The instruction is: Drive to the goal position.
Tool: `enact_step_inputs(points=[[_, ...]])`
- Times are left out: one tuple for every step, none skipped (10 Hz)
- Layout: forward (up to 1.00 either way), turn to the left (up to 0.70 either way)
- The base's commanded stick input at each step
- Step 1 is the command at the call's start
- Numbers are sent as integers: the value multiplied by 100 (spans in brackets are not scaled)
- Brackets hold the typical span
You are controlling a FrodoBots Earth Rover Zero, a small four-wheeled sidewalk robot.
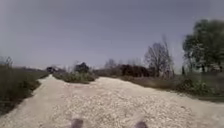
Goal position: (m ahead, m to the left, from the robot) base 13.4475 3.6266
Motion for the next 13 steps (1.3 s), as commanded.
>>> enact_step_inputs(points=[[70, 0], [70, 0], [70, 0], [70, 0], [70, 0], [70, 0], [70, 0], [70, 0], [70, 0], [70, 0], [70, 0], [70, 0], [70, 0]])
